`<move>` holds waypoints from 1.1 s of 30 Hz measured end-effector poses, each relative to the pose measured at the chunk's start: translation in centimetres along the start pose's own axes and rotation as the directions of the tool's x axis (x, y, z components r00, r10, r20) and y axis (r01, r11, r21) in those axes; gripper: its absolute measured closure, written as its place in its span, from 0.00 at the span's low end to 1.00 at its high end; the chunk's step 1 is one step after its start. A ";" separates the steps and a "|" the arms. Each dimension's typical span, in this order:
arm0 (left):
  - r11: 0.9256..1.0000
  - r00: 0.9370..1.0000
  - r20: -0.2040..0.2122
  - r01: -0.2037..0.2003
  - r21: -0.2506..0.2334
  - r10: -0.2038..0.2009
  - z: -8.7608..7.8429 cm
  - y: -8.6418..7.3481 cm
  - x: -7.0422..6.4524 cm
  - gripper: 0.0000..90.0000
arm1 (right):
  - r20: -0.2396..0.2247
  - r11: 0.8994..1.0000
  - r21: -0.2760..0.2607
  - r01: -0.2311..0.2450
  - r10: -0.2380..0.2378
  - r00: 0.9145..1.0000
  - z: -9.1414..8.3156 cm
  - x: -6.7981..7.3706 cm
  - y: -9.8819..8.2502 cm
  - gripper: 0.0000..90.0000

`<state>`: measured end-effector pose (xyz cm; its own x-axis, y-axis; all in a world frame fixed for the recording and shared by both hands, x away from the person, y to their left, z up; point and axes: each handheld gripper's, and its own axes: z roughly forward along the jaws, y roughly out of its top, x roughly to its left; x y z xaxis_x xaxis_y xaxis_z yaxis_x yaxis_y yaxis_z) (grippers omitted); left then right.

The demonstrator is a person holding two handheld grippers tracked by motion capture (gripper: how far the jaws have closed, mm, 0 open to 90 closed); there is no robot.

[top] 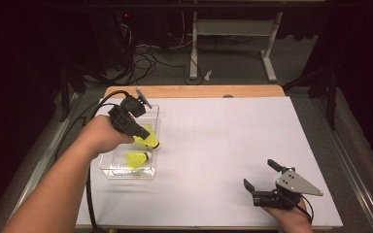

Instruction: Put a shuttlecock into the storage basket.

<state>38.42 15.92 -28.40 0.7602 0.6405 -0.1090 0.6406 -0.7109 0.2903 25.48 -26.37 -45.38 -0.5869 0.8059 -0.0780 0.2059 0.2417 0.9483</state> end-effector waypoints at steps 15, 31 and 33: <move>0.999 0.999 -0.009 0.045 0.011 -0.044 -0.1 -1.8 1.8 1.00 | 0.001 1.000 0.000 -0.002 0.002 1.000 0.0 0.0 0.0 0.00; 0.997 0.996 -0.017 0.082 0.004 -0.082 -0.8 -3.4 2.8 1.00 | -0.001 1.000 0.004 0.002 -0.002 1.000 0.2 0.1 0.0 0.00; 0.997 0.996 -0.022 0.083 0.003 -0.083 -0.8 -3.5 2.8 1.00 | -0.001 1.000 0.004 0.001 -0.001 1.000 0.2 0.2 0.0 0.00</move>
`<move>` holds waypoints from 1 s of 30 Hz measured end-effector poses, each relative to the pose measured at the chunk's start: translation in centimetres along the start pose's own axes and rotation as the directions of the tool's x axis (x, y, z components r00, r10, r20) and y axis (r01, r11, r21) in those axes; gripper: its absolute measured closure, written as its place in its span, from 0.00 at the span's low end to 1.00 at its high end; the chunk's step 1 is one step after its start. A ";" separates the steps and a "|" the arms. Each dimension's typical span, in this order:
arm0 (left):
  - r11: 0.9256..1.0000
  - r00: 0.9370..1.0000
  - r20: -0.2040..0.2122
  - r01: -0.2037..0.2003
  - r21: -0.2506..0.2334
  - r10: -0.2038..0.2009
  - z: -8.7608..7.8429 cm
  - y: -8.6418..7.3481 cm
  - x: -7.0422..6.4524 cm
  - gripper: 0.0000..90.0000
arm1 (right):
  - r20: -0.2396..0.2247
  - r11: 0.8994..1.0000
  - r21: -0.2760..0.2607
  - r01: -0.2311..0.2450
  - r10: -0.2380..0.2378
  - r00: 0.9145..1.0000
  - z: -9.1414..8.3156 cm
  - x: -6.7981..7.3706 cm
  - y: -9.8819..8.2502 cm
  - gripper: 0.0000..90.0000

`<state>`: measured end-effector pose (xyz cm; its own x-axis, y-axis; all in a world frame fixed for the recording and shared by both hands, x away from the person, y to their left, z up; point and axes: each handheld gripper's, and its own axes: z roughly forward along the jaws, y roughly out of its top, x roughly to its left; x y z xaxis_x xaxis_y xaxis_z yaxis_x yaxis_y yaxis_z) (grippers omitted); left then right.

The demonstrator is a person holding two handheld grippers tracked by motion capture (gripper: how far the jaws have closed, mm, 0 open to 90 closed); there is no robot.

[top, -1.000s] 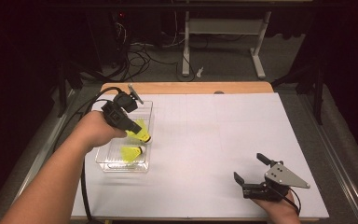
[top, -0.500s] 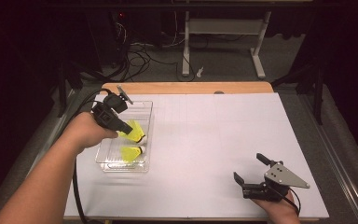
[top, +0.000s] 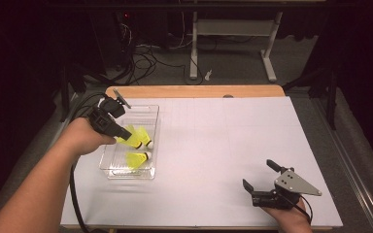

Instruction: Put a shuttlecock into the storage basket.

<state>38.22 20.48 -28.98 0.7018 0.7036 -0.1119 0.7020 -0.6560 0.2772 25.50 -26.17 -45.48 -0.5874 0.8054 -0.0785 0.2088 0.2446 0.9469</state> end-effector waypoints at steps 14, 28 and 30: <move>1.000 1.000 0.023 -0.003 0.031 0.002 1.7 -1.2 -0.8 1.00 | 0.000 1.000 0.001 0.004 -0.004 1.000 0.0 0.1 0.0 0.00; 1.000 0.999 0.046 -0.016 0.021 0.015 2.0 -1.9 -1.7 1.00 | 0.004 1.000 -0.005 0.000 0.000 1.000 -0.1 0.2 0.1 0.00; 1.000 0.999 0.041 -0.013 0.013 0.012 2.0 -1.8 -1.8 1.00 | 0.005 1.000 -0.006 0.000 0.000 1.000 -0.1 0.2 0.2 0.00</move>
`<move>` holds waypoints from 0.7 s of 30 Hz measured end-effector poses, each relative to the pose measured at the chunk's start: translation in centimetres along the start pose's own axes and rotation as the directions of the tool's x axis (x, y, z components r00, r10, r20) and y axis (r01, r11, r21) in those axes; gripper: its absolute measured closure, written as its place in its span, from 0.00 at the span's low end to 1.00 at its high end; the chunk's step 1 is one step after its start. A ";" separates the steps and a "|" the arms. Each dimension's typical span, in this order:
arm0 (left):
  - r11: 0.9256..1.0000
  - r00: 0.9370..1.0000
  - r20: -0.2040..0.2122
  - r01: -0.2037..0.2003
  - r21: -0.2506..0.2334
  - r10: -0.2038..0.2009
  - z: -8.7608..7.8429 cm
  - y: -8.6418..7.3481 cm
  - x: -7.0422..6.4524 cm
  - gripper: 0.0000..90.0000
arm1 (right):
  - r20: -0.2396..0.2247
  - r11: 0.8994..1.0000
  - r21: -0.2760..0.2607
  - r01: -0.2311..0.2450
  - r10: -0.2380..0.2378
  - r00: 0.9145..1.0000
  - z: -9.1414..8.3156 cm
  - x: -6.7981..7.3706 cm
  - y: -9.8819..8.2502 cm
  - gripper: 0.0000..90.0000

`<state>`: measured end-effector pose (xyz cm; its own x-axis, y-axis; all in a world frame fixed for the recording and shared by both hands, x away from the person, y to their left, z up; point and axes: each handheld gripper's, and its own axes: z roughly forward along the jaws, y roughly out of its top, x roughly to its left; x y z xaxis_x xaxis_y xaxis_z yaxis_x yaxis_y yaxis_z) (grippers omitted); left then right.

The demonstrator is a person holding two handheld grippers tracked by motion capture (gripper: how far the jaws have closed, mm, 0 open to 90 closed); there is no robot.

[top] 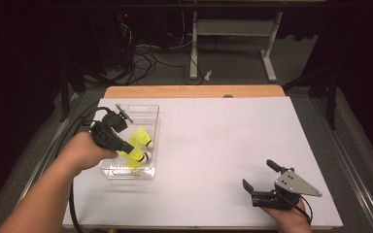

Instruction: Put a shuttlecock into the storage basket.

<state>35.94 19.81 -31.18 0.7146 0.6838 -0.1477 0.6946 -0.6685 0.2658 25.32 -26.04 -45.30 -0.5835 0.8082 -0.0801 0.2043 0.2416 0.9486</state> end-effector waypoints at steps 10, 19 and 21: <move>0.999 1.000 0.015 -0.015 0.033 0.015 2.1 0.2 -0.3 1.00 | 0.002 1.000 -0.004 -0.003 0.003 1.000 -0.1 -0.1 0.0 0.00; 0.999 1.000 0.019 -0.008 0.043 0.007 2.9 -0.1 0.0 1.00 | 0.000 1.000 -0.002 -0.001 0.001 1.000 -0.1 -0.1 0.0 0.00; 0.999 1.000 0.027 -0.002 0.049 0.001 3.2 -0.2 0.1 1.00 | -0.001 1.000 -0.002 0.000 0.000 1.000 -0.1 -0.1 0.0 0.00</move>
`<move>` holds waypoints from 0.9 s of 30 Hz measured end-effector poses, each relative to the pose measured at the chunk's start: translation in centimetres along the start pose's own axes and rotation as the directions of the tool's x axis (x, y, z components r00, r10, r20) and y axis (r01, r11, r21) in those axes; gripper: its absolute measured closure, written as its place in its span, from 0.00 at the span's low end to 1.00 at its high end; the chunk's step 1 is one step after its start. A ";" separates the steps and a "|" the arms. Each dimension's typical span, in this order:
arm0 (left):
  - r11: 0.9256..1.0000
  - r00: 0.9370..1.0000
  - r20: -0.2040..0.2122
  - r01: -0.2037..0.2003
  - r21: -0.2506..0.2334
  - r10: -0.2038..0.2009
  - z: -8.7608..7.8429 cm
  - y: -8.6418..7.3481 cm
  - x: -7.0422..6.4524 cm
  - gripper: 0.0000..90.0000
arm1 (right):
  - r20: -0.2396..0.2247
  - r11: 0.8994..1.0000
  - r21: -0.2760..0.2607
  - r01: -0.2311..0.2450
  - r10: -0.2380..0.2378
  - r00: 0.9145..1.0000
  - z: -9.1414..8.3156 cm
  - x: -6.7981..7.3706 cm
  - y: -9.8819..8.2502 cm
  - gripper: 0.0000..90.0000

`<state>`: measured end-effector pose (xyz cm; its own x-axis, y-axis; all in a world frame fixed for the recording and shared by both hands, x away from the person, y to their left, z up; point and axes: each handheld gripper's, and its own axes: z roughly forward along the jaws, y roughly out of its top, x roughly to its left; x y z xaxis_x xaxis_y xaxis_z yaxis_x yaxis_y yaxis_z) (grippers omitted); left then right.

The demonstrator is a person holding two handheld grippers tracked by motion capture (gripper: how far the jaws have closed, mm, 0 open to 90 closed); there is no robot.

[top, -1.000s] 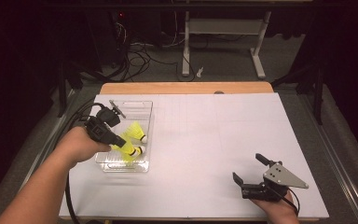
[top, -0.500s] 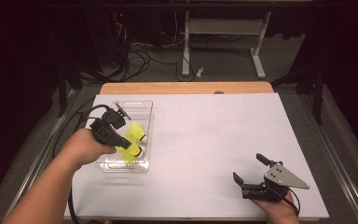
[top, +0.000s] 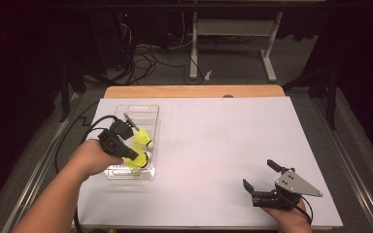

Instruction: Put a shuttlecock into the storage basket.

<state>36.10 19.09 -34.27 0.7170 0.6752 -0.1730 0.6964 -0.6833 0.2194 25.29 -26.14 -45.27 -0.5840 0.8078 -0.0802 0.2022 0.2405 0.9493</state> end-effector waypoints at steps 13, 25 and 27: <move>0.999 1.000 0.008 -0.008 0.034 0.008 1.3 -0.3 -0.2 1.00 | 0.001 1.000 -0.002 -0.003 0.003 1.000 0.0 0.0 0.0 0.00; 0.999 1.000 0.021 0.008 0.035 -0.008 1.7 -0.8 0.3 1.00 | -0.001 1.000 0.002 -0.002 0.002 1.000 0.0 -0.1 0.0 0.00; 0.999 1.000 0.022 0.016 0.034 -0.017 1.7 -0.9 0.5 1.00 | -0.001 1.000 0.003 -0.001 0.001 1.000 0.0 0.0 0.0 0.00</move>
<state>35.84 19.58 -36.15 0.7056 0.6805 -0.1977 0.7086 -0.6813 0.1837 25.33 -26.17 -45.32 -0.5848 0.8073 -0.0793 0.2047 0.2415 0.9486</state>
